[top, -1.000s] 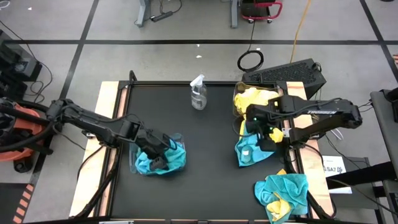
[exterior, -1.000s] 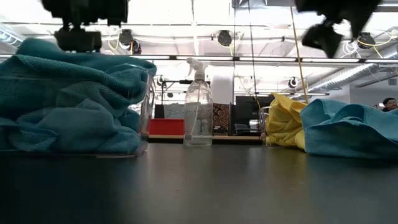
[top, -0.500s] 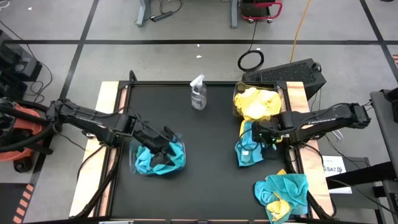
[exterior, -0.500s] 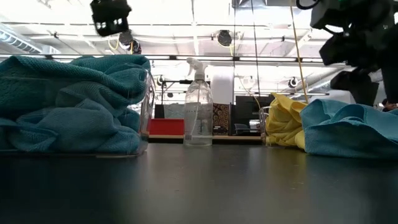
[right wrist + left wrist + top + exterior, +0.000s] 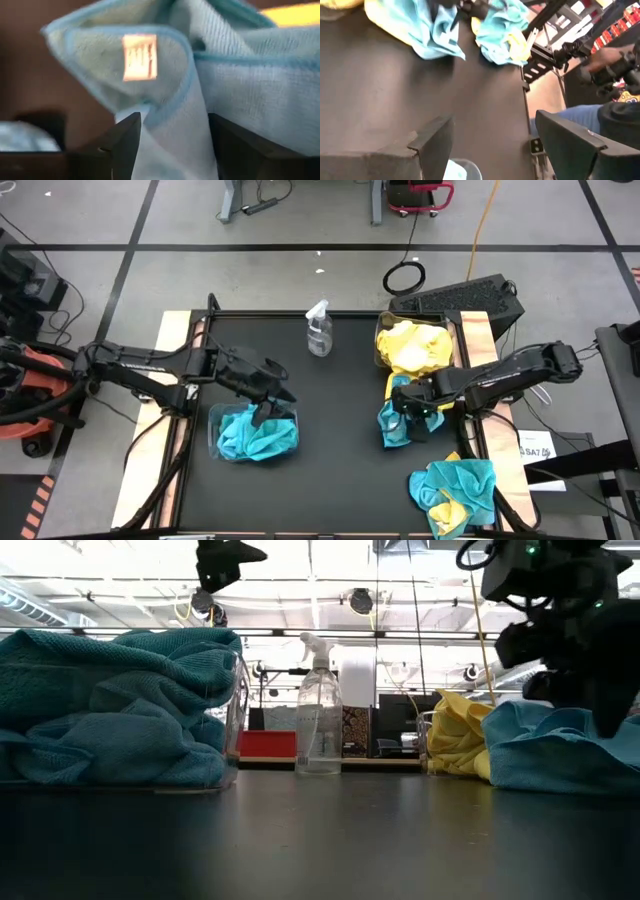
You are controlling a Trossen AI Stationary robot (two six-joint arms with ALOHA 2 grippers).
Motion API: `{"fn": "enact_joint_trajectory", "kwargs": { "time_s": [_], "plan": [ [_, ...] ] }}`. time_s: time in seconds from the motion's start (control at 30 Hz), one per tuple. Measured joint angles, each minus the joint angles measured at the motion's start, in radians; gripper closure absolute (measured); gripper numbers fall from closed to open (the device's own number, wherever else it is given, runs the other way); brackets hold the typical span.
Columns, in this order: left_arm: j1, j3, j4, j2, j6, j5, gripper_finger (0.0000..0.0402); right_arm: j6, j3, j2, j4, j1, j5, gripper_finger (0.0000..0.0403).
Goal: Sort microfiber towel by color & place in baskets
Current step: Put the blue towel into the bottom transparent bin
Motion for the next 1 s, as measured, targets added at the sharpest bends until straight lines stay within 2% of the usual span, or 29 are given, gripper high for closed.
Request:
{"fn": "enact_joint_trajectory", "kwargs": {
  "time_s": [0.17,0.27,0.37,0.47,0.53,0.73,1.0],
  "plan": [
    [0.029,0.000,0.026,0.000,0.034,0.003,0.0118,0.046,0.000,0.108,0.052,0.002,0.054,0.0193],
    [0.044,0.000,0.038,0.000,0.053,0.000,0.0118,0.050,0.000,0.182,0.061,0.003,0.062,0.0215],
    [0.061,0.000,0.040,0.000,0.055,-0.005,0.0118,0.052,0.003,0.242,0.087,0.003,0.059,0.0272],
    [0.071,0.000,0.041,0.000,0.055,-0.006,0.0118,0.052,0.008,0.259,0.095,0.002,0.034,0.0359],
    [0.074,0.000,0.043,0.000,0.055,-0.008,0.0118,0.051,0.011,0.247,0.093,0.003,0.031,0.0388],
    [0.073,0.000,0.105,0.005,0.090,-0.025,0.0118,0.055,0.078,0.140,0.048,-0.011,0.028,0.0399],
    [0.077,0.001,0.194,0.040,0.150,-0.031,0.0118,0.026,0.272,0.005,-0.071,-0.059,0.031,0.0401]
  ]
}}
